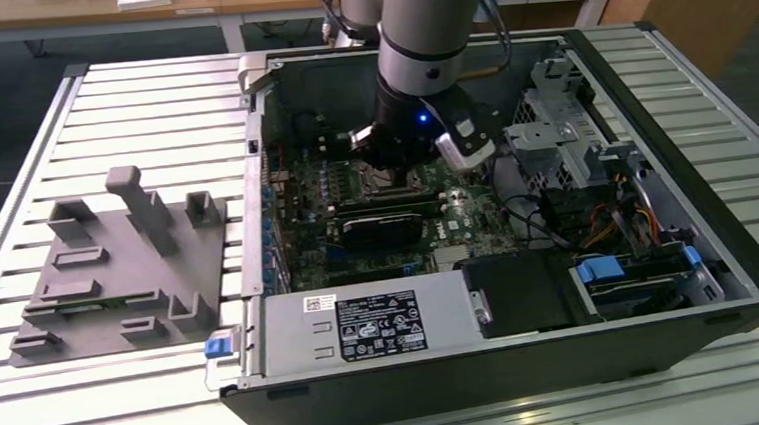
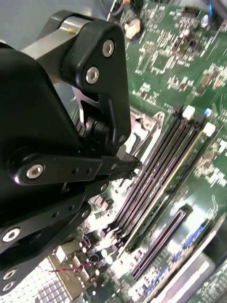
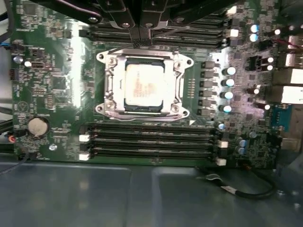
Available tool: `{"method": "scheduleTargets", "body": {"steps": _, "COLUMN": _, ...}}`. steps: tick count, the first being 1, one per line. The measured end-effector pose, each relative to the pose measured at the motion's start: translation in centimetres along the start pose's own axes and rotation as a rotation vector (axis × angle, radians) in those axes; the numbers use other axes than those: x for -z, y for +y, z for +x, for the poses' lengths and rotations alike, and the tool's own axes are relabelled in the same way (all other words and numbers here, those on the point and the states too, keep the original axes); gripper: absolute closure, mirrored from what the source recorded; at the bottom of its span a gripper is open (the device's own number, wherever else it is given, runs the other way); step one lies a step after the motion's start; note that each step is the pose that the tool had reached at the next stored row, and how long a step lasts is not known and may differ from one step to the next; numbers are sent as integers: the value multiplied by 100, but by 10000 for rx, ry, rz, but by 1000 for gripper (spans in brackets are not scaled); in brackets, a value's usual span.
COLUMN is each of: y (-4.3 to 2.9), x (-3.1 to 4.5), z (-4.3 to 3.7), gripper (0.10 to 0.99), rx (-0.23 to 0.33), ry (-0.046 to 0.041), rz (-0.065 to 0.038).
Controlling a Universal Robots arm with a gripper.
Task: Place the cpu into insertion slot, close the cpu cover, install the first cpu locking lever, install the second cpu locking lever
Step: 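Install the second cpu locking lever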
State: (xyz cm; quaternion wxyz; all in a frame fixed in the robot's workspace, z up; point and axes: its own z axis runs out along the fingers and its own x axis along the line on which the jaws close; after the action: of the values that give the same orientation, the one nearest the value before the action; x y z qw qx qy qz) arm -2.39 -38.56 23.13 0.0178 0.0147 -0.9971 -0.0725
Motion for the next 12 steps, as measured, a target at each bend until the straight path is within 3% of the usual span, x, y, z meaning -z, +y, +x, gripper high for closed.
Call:
{"method": "scheduleTargets", "body": {"steps": 4, "y": 0, "x": -11, "z": 72, "gripper": 973, "rx": 0, "ry": 0, "rz": -17}}
{"method": "scheduleTargets", "body": {"steps": 9, "y": -9, "x": -35, "z": 76, "gripper": 973, "rx": 10, "ry": 8, "rz": -347}}
{"method": "scheduleTargets", "body": {"steps": 12, "y": -32, "x": -46, "z": 106, "gripper": 973, "rx": 12, "ry": 6, "rz": -403}}
